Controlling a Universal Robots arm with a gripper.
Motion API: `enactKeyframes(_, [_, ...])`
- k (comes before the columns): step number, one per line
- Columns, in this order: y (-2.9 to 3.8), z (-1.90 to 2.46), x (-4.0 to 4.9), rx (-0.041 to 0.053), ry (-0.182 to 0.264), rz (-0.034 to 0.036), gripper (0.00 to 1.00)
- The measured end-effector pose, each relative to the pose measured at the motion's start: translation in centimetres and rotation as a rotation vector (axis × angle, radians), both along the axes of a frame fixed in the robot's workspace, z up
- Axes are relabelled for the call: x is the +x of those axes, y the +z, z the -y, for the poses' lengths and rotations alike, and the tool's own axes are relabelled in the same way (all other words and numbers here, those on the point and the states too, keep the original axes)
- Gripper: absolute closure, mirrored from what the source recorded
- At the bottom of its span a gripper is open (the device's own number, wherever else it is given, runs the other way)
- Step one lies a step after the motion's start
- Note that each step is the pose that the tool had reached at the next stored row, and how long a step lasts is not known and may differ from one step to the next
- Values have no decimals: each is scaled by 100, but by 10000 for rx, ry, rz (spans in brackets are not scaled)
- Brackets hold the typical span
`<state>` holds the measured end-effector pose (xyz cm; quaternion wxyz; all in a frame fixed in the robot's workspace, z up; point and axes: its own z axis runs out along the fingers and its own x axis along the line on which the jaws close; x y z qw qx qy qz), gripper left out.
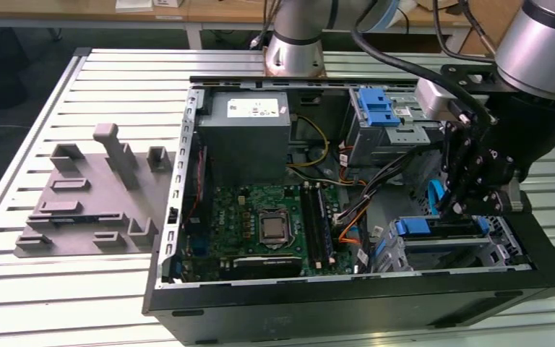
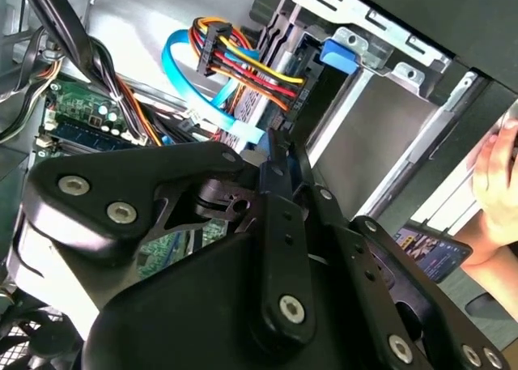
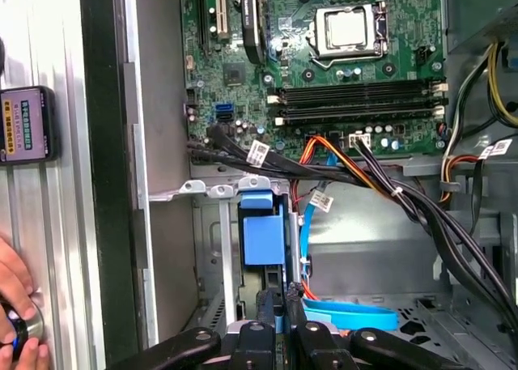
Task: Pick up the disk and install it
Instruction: 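Insert the second disk wire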
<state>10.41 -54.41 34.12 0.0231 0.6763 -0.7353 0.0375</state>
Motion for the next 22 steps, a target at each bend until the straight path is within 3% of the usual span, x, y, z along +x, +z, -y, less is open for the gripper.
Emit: enactKeyframes(22, [-70, 2, 42, 94, -1, -10, 83])
